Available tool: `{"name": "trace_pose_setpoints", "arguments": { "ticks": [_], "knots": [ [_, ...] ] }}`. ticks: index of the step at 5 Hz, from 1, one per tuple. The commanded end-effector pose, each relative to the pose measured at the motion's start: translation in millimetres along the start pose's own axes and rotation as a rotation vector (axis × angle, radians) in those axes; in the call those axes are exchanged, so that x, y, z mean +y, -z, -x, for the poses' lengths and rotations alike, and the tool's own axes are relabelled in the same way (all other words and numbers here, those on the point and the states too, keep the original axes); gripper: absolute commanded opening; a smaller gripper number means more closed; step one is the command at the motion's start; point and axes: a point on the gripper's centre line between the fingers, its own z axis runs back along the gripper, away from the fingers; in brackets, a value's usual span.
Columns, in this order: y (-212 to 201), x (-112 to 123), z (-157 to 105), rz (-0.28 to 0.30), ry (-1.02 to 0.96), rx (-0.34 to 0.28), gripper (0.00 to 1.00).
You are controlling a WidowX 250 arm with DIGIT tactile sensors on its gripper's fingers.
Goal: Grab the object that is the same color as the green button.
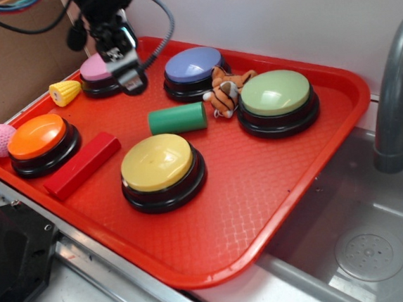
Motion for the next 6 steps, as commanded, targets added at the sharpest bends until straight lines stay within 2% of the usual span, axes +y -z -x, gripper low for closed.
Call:
{"name": "trace_pose_setpoints", "arguments": {
  "ticks": [1, 3, 5, 6],
  "knots": [
    [37.1, 0.8, -10.0, 0.061, -0.087, -0.065, 1.00],
    [63.7, 3.0, -10.2, 0.111, -0.087, -0.043, 1.00],
    [74.7, 1.0, -14.5, 0.119, -0.077, -0.036, 1.00],
    [74.8, -1.1, -15.9, 0.104, -0.082, -0.028, 0.00]
  ]
}}
